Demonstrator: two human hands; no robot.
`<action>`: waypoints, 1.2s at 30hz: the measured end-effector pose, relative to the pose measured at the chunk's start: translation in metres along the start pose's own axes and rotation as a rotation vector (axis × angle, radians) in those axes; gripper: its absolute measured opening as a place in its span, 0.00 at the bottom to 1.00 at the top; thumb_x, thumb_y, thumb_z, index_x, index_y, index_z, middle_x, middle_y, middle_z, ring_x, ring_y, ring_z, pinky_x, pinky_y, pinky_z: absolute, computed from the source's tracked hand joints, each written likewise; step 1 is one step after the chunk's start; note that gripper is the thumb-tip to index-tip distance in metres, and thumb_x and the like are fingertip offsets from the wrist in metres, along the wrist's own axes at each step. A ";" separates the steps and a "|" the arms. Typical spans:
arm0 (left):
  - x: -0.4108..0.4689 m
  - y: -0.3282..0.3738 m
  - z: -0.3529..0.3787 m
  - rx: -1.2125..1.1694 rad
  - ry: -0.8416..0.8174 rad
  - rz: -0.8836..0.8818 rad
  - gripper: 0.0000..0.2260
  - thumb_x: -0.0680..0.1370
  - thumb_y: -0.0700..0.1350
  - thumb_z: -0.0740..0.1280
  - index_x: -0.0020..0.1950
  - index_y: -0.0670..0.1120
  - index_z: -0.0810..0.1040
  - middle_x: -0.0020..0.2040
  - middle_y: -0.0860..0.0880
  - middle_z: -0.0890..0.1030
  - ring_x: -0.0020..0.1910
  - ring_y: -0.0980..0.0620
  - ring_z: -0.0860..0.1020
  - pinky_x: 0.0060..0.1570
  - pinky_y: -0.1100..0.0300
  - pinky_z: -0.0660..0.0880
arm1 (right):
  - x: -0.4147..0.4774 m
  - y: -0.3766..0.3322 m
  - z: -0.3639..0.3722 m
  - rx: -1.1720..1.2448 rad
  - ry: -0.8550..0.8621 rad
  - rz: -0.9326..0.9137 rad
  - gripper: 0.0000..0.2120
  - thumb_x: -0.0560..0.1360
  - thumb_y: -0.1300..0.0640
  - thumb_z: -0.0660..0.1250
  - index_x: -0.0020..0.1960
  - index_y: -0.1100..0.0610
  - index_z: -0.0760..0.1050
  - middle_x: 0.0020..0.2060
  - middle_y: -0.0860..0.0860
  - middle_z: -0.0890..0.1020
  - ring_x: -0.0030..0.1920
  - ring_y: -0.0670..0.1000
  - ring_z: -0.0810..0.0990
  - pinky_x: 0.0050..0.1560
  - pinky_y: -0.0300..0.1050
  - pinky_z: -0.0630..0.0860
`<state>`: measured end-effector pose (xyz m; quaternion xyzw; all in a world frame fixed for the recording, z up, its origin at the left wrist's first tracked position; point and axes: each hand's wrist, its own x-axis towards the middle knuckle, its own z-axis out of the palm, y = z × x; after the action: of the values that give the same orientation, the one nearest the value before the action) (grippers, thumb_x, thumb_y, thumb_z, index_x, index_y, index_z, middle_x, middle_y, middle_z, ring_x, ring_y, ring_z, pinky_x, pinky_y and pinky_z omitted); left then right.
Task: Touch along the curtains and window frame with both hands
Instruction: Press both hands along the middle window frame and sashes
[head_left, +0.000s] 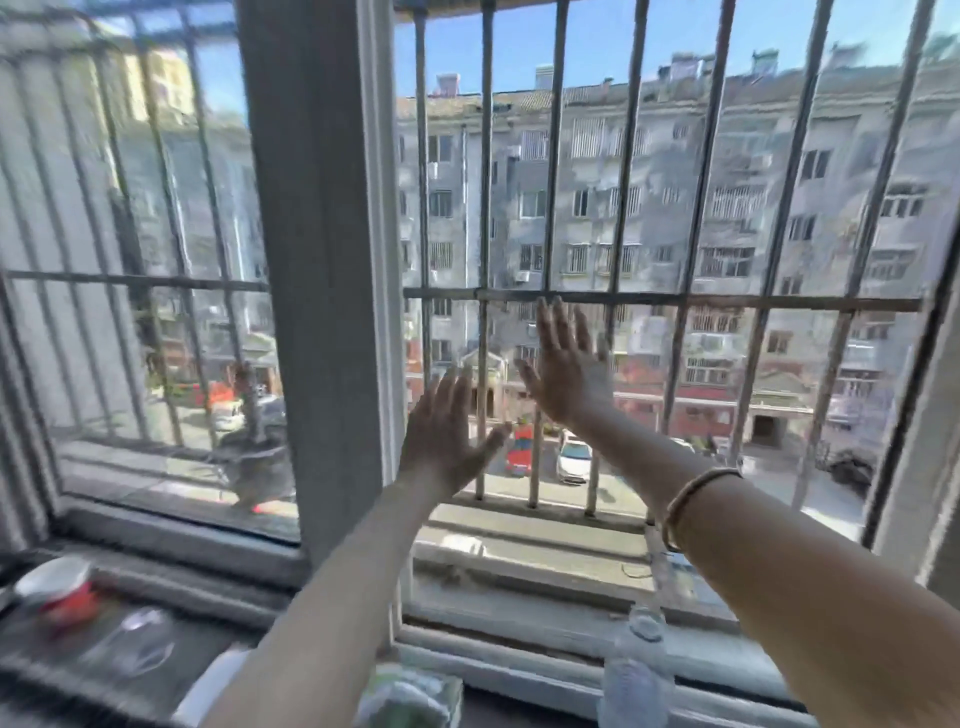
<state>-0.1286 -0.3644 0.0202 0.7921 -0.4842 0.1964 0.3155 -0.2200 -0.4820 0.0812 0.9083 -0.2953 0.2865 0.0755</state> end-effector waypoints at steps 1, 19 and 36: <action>-0.005 -0.003 -0.006 0.016 0.014 -0.024 0.36 0.75 0.60 0.58 0.75 0.45 0.46 0.77 0.43 0.49 0.75 0.45 0.48 0.72 0.53 0.47 | -0.002 -0.007 -0.001 0.025 -0.004 -0.023 0.34 0.79 0.42 0.47 0.73 0.52 0.30 0.75 0.52 0.35 0.75 0.56 0.36 0.72 0.56 0.37; -0.122 -0.119 -0.158 0.223 0.045 -0.260 0.36 0.76 0.60 0.56 0.75 0.49 0.41 0.77 0.46 0.45 0.75 0.47 0.44 0.74 0.46 0.48 | -0.045 -0.211 -0.025 0.232 0.055 -0.249 0.34 0.78 0.43 0.51 0.75 0.52 0.35 0.76 0.50 0.42 0.75 0.54 0.39 0.74 0.53 0.42; -0.091 -0.244 -0.166 0.204 0.020 -0.179 0.37 0.75 0.63 0.56 0.74 0.51 0.39 0.77 0.51 0.40 0.75 0.50 0.41 0.69 0.52 0.40 | 0.006 -0.299 0.017 0.187 0.101 -0.185 0.33 0.79 0.46 0.51 0.75 0.53 0.36 0.76 0.52 0.41 0.75 0.53 0.39 0.73 0.52 0.39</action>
<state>0.0466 -0.1101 0.0090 0.8582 -0.3857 0.2237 0.2544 -0.0344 -0.2470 0.0799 0.9191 -0.1782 0.3499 0.0314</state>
